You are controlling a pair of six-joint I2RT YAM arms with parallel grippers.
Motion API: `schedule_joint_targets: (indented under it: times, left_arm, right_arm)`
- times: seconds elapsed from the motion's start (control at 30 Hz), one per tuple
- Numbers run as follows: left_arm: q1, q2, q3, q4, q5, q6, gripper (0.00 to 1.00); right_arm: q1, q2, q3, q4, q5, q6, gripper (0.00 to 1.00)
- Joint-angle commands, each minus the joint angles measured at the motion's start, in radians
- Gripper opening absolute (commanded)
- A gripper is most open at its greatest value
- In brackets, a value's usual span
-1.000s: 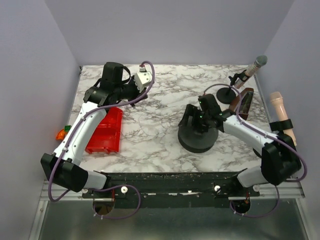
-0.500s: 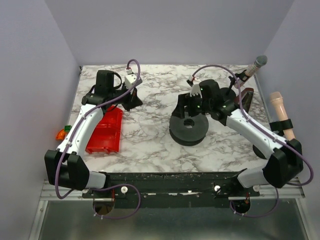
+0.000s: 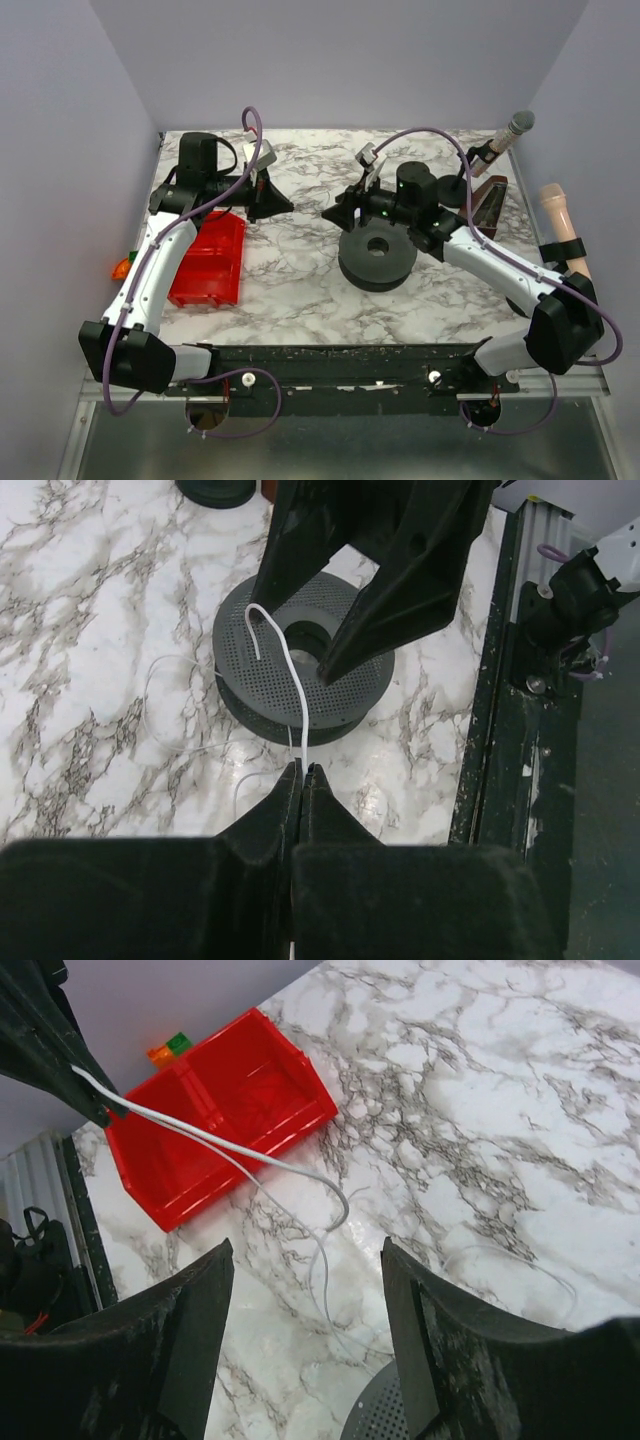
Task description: Wrap the cables
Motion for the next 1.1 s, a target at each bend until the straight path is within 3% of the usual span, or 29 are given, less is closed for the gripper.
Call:
schedule_joint_targets:
  times: [0.0, 0.1, 0.2, 0.27, 0.3, 0.33, 0.37, 0.47, 0.5, 0.53, 0.57, 0.6, 0.63, 0.87, 1.07]
  left_arm:
    - [0.001, -0.024, 0.027, -0.033, 0.066, -0.028, 0.00]
    - [0.001, -0.024, 0.026, -0.036, 0.076, -0.029, 0.00]
    - [0.001, -0.024, 0.027, -0.043, 0.090, -0.021, 0.00]
    - [0.001, -0.026, 0.030, -0.057, 0.093, -0.009, 0.00]
    - [0.001, -0.026, 0.033, -0.069, 0.095, 0.005, 0.00]
    - [0.001, -0.026, 0.038, -0.082, 0.095, 0.020, 0.00]
    - [0.003, -0.026, 0.039, -0.092, 0.090, 0.031, 0.00]
    - [0.003, -0.023, 0.027, -0.114, 0.041, 0.086, 0.00]
    - [0.003, -0.021, 0.015, -0.123, 0.011, 0.126, 0.17]
    - [0.003, -0.023, 0.001, -0.141, -0.011, 0.175, 0.46]
    - [0.003, -0.021, -0.008, -0.190, -0.007, 0.274, 0.67]
    - [0.001, -0.018, -0.010, -0.258, 0.003, 0.438, 0.74]
    - [0.000, -0.017, -0.010, -0.286, 0.006, 0.476, 0.80]
    - [-0.112, 0.014, 0.105, -0.220, -0.072, 0.409, 0.82]
    - [-0.152, 0.049, 0.095, -0.140, -0.077, 0.387, 0.78]
  right_arm:
    - [0.017, 0.035, 0.000, 0.174, -0.032, -0.010, 0.68]
    - [0.018, 0.070, 0.015, 0.184, -0.031, 0.002, 0.65]
    - [0.018, 0.092, 0.025, 0.183, -0.003, 0.010, 0.53]
    - [0.018, 0.098, 0.023, 0.183, 0.012, 0.008, 0.38]
    - [0.018, 0.098, 0.022, 0.183, 0.017, 0.007, 0.27]
    - [0.018, 0.098, 0.025, 0.178, 0.020, 0.002, 0.10]
    - [0.018, 0.093, 0.025, 0.168, 0.030, 0.001, 0.01]
    - [0.017, 0.066, 0.026, 0.123, 0.062, -0.041, 0.01]
    - [0.018, 0.055, 0.031, 0.096, 0.075, -0.065, 0.01]
    - [0.021, 0.043, 0.037, 0.045, 0.092, -0.093, 0.01]
    - [0.029, 0.035, 0.048, 0.004, 0.107, -0.126, 0.01]
    - [0.037, 0.026, 0.055, -0.033, 0.119, -0.180, 0.01]
    - [0.047, 0.020, 0.063, -0.074, 0.121, -0.221, 0.01]
    - [0.083, 0.033, 0.181, -0.369, 0.015, -0.314, 0.01]
    - [0.104, 0.015, 0.209, -0.406, -0.057, -0.299, 0.01]
